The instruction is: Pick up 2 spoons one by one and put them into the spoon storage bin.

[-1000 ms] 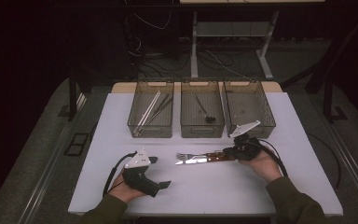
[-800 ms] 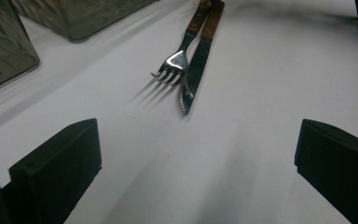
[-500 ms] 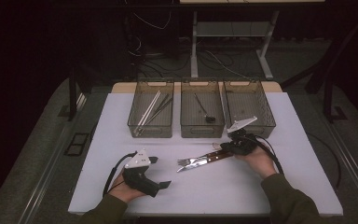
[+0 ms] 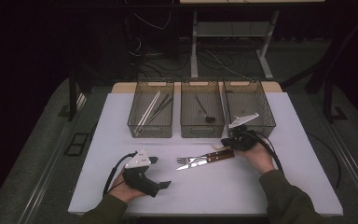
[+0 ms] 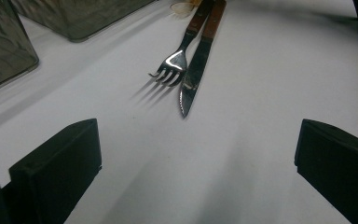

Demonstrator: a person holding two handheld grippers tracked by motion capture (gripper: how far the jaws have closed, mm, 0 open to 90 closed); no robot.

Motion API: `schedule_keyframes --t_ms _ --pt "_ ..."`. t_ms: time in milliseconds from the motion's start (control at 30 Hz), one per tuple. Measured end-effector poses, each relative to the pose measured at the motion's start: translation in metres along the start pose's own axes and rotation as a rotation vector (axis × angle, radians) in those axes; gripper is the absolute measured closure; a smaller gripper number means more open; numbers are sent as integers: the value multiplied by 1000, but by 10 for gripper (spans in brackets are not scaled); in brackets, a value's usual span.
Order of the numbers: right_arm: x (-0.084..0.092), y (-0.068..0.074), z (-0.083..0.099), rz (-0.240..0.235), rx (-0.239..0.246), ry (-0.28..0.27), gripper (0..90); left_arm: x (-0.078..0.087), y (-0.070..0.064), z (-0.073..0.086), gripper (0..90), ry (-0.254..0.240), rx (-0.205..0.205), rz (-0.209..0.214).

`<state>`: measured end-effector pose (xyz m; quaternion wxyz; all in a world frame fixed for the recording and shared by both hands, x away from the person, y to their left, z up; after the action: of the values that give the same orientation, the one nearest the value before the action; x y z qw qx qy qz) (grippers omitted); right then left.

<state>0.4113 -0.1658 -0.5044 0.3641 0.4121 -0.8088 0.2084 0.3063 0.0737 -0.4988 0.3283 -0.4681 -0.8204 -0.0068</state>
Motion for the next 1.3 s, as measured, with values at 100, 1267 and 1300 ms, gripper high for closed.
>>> schedule_keyframes --t_ms 100,1267,1300 --pt "8 -3 0 9 0 -13 900 0 0 0 0 0 0 0" --pt "22 -41 52 -51 126 12 565 -2 0 2 0 10 6 1" --pt "22 -41 53 -57 126 8 568 -2 0 2 0 9 6 1"
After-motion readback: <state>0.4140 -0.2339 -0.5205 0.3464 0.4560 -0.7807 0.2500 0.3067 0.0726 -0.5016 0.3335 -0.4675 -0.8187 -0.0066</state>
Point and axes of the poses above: each handheld gripper's, and its own axes: x roughly backward along the jaws, z roughly out of its underside, y roughly to its left, the point moved 10 cm from there along -x, roughly forward along the jaws, and after that the axes turned 12 degrees about x, right-handed, at the moved point
